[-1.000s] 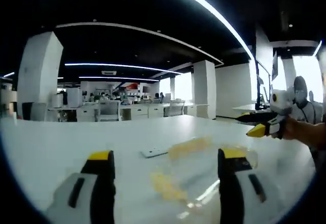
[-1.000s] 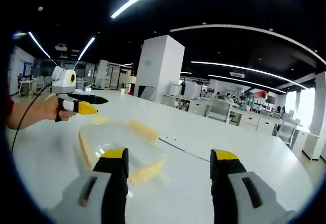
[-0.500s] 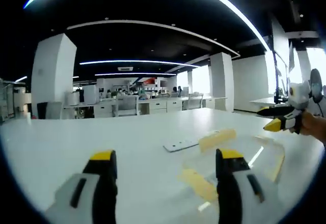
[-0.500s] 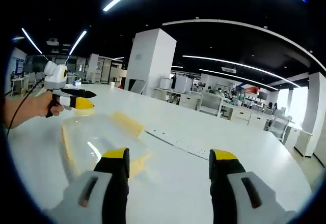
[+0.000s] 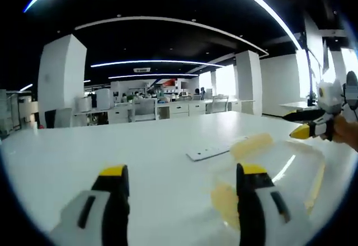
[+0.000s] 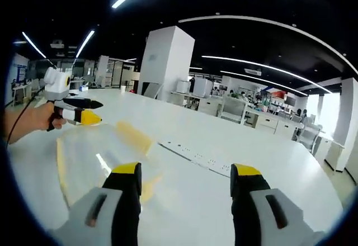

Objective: Snap each plastic latch of the storage box into its locked position after aligning the lid with the box until every specified latch is closed and the lid sits flush.

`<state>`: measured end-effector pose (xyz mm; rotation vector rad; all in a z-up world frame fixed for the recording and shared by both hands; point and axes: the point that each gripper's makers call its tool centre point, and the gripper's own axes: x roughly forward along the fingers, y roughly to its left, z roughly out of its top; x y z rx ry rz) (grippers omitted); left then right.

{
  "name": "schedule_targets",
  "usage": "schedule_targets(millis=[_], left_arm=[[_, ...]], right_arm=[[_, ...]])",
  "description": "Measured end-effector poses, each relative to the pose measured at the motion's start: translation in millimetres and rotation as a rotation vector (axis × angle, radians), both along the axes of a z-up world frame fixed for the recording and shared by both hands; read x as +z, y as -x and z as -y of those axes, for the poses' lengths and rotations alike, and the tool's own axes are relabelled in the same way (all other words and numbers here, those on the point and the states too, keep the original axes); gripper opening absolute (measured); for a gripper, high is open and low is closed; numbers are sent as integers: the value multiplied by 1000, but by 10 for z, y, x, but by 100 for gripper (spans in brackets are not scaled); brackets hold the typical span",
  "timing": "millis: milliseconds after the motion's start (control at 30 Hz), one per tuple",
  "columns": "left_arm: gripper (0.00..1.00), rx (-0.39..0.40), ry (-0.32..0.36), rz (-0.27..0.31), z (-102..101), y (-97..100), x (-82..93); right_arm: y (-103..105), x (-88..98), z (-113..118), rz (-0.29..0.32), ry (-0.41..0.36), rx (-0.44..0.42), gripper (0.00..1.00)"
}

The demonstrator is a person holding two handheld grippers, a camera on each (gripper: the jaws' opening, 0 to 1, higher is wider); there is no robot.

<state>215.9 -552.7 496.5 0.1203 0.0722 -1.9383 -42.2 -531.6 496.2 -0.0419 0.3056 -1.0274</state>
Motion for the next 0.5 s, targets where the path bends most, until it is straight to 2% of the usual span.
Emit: schedule_targets(millis=[100, 400, 500], left_arm=[[79, 2, -6, 8, 4, -14, -21], [79, -6, -6, 19, 14, -5, -22], [79, -13, -4, 31, 14, 4, -17]], right_arm=[[-5, -39, 7, -23, -3, -3, 66], [-6, -19, 2, -41, 3, -7, 67], [-14, -28, -7, -30, -4, -5, 65]])
